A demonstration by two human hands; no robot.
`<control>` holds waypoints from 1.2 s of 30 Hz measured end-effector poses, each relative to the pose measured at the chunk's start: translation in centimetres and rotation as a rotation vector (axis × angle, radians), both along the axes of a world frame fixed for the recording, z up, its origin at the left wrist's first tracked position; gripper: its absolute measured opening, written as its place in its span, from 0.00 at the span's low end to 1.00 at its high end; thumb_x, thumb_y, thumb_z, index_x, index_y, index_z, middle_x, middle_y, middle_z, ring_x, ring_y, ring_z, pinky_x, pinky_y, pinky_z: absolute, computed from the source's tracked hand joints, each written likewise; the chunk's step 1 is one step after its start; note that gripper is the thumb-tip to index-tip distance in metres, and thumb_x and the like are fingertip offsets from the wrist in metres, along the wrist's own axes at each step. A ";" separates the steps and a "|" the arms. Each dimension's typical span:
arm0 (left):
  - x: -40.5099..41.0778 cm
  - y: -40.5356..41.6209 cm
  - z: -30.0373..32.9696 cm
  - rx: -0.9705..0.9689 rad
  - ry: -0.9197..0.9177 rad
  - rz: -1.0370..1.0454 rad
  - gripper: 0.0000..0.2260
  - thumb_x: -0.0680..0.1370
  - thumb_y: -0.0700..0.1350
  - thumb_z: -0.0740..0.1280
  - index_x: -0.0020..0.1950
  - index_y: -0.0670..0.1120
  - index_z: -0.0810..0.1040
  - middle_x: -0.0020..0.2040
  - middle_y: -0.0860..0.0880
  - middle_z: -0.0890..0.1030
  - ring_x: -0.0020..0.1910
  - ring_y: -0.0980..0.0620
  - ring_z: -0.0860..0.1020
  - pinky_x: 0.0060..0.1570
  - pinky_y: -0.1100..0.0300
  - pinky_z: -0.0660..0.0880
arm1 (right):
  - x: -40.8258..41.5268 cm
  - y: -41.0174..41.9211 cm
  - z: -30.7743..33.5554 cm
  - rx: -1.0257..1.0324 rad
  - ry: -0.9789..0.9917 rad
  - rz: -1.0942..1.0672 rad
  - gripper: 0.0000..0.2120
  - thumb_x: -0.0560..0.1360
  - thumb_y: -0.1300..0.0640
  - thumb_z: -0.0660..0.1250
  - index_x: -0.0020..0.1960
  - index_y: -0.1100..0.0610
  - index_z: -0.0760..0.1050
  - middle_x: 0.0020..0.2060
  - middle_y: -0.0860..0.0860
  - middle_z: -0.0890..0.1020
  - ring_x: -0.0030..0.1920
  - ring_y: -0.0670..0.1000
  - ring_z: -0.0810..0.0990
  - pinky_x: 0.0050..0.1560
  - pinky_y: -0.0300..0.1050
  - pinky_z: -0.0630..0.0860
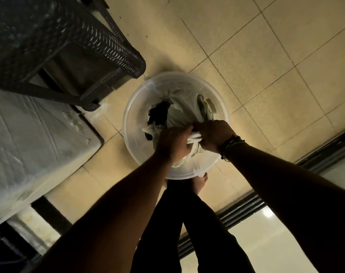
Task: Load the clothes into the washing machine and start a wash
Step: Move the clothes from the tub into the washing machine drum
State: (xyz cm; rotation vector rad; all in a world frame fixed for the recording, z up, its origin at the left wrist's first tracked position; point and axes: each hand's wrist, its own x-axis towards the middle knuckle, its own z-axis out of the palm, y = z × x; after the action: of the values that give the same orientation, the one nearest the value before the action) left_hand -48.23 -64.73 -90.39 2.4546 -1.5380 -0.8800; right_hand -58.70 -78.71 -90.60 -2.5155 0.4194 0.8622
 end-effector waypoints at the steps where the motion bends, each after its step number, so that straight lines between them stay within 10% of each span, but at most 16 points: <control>1: -0.1 -0.1 0.2 -0.013 0.006 -0.013 0.24 0.71 0.52 0.72 0.68 0.52 0.75 0.46 0.49 0.86 0.48 0.45 0.84 0.46 0.54 0.77 | -0.4 -0.2 0.1 0.024 -0.022 -0.013 0.22 0.71 0.51 0.65 0.65 0.48 0.70 0.47 0.52 0.82 0.48 0.60 0.81 0.44 0.49 0.75; 15: -1.6 0.7 2.3 -0.158 0.272 0.017 0.28 0.67 0.56 0.74 0.63 0.47 0.73 0.56 0.50 0.79 0.50 0.46 0.81 0.43 0.56 0.77 | -4.1 -0.4 2.8 0.014 -0.159 -0.106 0.30 0.66 0.51 0.66 0.68 0.43 0.69 0.49 0.51 0.83 0.49 0.61 0.80 0.42 0.46 0.68; 25: -0.4 1.4 5.1 -0.013 0.249 -0.010 0.67 0.51 0.79 0.71 0.82 0.53 0.48 0.82 0.50 0.49 0.81 0.47 0.48 0.74 0.40 0.62 | -4.2 2.3 11.3 0.026 -0.495 -0.202 0.30 0.56 0.54 0.68 0.59 0.49 0.79 0.37 0.52 0.84 0.32 0.58 0.81 0.34 0.39 0.63; 36: -0.9 1.5 14.2 -0.271 0.421 0.166 0.30 0.65 0.52 0.79 0.65 0.45 0.77 0.63 0.46 0.80 0.67 0.46 0.76 0.71 0.51 0.69 | -3.5 3.9 21.1 -0.024 -0.551 -0.347 0.34 0.52 0.63 0.75 0.59 0.50 0.80 0.38 0.49 0.85 0.32 0.59 0.82 0.33 0.39 0.68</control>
State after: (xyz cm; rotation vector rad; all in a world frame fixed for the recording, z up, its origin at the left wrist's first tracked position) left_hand -49.10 -63.23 -76.21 2.0115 -1.1986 -1.0021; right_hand -62.18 -74.83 -69.49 -2.4595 0.6452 0.0247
